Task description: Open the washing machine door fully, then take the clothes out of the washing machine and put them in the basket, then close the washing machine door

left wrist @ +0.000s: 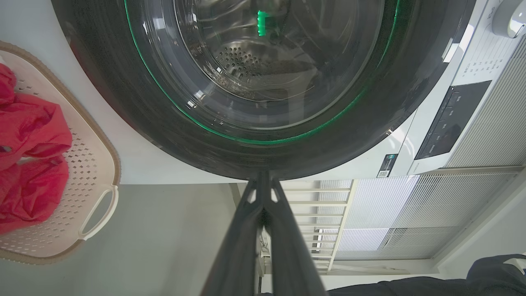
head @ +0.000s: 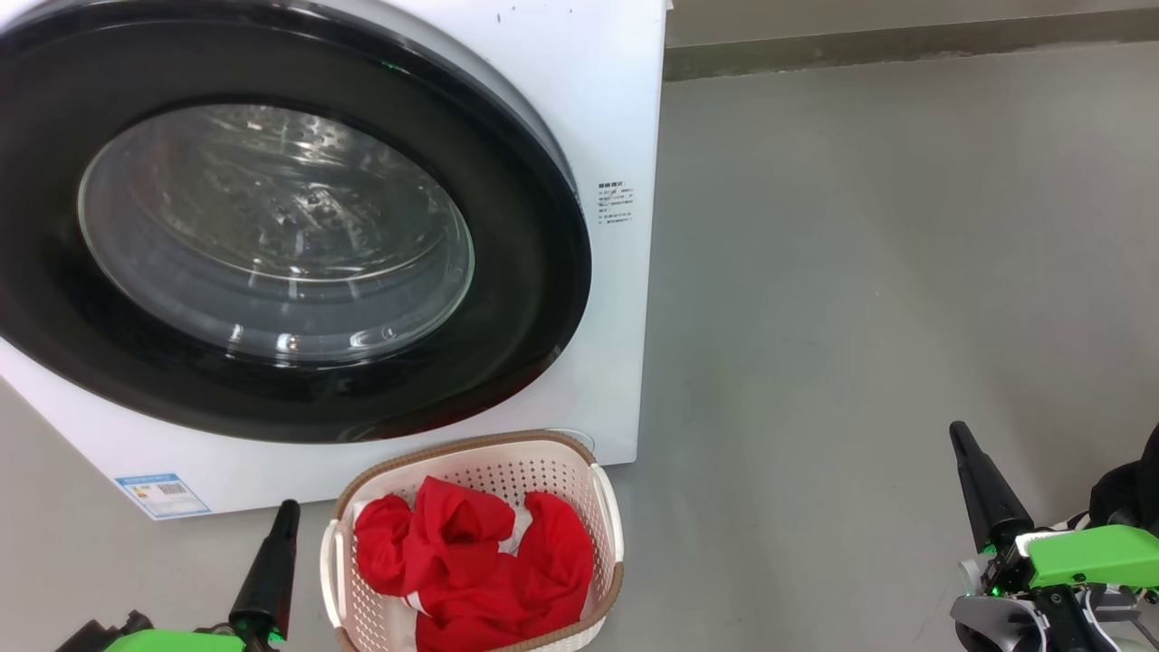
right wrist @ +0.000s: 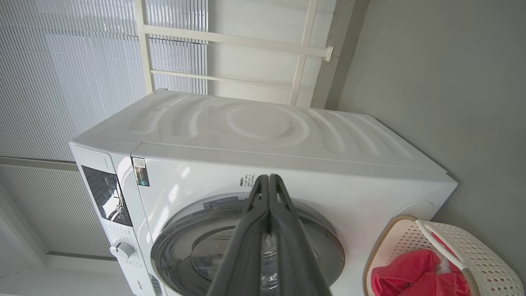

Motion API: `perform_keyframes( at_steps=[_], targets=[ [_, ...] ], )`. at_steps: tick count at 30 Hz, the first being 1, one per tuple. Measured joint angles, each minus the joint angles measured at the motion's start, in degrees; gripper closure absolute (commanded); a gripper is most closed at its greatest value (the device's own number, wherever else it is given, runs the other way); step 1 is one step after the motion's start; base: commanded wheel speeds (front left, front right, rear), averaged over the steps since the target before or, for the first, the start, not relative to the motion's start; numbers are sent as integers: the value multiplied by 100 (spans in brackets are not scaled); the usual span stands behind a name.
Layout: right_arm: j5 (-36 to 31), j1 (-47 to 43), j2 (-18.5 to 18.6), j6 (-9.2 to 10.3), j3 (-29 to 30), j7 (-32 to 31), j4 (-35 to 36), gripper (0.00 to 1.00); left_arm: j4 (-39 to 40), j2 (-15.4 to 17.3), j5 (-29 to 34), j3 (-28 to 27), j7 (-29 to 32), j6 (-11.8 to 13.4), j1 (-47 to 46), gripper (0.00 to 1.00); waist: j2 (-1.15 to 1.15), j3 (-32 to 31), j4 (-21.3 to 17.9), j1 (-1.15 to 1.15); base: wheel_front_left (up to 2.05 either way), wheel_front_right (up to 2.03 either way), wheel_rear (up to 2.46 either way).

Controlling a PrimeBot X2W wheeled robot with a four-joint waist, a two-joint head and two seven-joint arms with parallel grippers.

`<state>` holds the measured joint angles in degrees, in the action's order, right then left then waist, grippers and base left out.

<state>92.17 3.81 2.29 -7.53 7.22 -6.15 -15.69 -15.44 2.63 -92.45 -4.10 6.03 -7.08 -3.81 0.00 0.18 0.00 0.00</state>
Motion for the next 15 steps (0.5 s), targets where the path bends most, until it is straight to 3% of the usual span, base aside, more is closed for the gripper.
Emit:
perform_keyframes(
  at_steps=[15],
  targets=[
    [0,0,-1,0,1,0,0,100,0,-4,0,-7,1,0,0,100,0,0,0,0,0,0,0]
  ],
)
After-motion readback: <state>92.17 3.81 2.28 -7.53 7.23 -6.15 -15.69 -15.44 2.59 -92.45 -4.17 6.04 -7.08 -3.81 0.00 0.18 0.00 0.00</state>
